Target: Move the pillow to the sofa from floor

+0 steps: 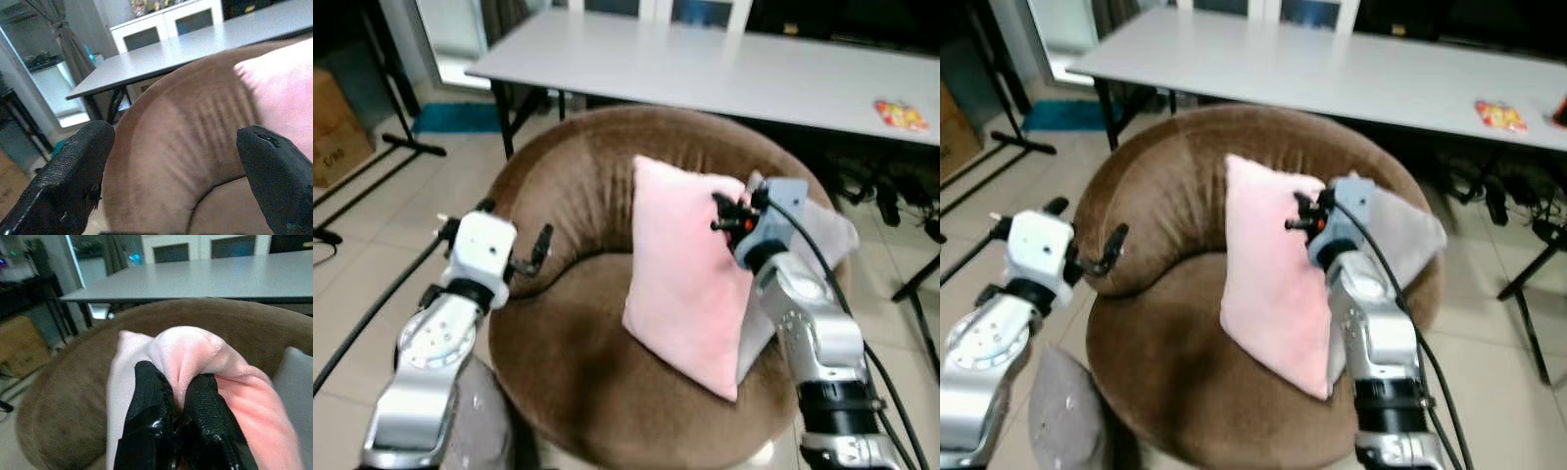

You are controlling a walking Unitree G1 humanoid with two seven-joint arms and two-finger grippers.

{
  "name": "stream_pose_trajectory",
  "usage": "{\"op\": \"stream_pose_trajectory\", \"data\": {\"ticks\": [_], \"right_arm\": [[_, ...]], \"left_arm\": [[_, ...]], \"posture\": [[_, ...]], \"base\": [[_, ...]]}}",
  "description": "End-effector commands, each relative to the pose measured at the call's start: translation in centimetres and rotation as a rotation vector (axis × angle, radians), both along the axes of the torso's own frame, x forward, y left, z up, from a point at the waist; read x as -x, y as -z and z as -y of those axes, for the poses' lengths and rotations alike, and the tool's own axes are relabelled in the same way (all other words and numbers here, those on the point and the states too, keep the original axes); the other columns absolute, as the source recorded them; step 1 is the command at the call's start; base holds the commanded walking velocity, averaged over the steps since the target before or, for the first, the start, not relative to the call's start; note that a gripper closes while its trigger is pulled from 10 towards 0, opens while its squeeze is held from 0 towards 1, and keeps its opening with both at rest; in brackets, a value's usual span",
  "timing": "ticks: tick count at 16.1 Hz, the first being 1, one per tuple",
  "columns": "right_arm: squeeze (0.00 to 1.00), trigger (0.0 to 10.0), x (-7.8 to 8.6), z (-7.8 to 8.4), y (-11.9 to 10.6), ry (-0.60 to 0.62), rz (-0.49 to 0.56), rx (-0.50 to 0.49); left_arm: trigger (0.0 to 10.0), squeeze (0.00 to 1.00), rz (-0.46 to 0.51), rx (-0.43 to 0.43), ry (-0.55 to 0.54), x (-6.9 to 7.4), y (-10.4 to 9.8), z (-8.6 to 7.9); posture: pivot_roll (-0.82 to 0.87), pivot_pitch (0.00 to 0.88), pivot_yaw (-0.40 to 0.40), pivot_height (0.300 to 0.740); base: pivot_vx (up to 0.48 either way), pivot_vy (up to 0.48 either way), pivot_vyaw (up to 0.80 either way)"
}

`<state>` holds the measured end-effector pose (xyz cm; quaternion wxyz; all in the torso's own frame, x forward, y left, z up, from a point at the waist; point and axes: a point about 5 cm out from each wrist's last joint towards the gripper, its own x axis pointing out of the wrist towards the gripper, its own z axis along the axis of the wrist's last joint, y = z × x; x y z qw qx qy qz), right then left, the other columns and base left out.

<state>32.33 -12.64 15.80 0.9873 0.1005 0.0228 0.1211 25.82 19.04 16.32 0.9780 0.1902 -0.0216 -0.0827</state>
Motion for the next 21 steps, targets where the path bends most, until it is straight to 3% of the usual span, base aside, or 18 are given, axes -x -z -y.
{"op": "stream_pose_trajectory", "data": {"ticks": [1,6,8,12,14,17,19,21], "right_arm": [[0.0,10.0,-0.3,-0.6,-1.2,-0.025,0.059,-0.002],[0.0,10.0,-1.5,-3.4,-1.8,-0.108,0.049,0.008],[0.0,10.0,-2.5,-6.0,-2.4,-0.145,-0.007,-0.068],[0.0,10.0,-4.6,-7.1,-2.0,-0.1,-0.09,-0.31],[0.0,10.0,-6.1,-5.8,-1.3,-0.013,-0.14,-0.464],[0.0,10.0,-7.4,-2.4,0.0,0.152,-0.185,-0.562],[0.0,10.0,-7.3,0.1,1.6,0.257,-0.223,-0.562],[0.0,10.0,-6.6,1.7,3.7,0.333,-0.285,-0.442]], "left_arm": [[10.0,0.0,-0.034,0.002,0.032,0.2,0.5,0.2],[10.0,0.0,-0.1,0.006,0.131,1.0,0.9,0.0],[10.0,0.0,-0.172,0.021,0.203,1.9,1.4,0.0],[10.0,0.0,-0.18,0.022,0.223,1.8,1.2,-0.2],[10.0,0.0,-0.198,0.037,0.255,2.0,1.1,0.0],[10.0,0.0,-0.253,0.105,0.302,2.5,1.1,-0.2],[10.0,0.0,-0.304,0.148,0.362,3.2,1.0,-0.5],[10.0,0.0,-0.332,0.168,0.408,3.4,0.7,-0.8]], "posture": [[0.02,0.0,-0.04,0.74],[0.03,0.0,-0.043,0.74],[0.03,0.0,-0.04,0.74],[0.03,0.0,-0.041,0.74],[0.03,0.0,-0.04,0.74],[0.05,0.0,-0.043,0.74],[0.07,0.0,-0.051,0.74],[0.07,0.0,-0.063,0.74]], "base": [[0.0,0.0,0.0],[0.0,0.0,0.0],[0.0,0.0,0.0],[0.0,0.0,0.0],[0.0,0.0,0.0],[0.0,0.0,0.0],[0.0,0.0,0.0],[0.0,0.0,0.0]]}}
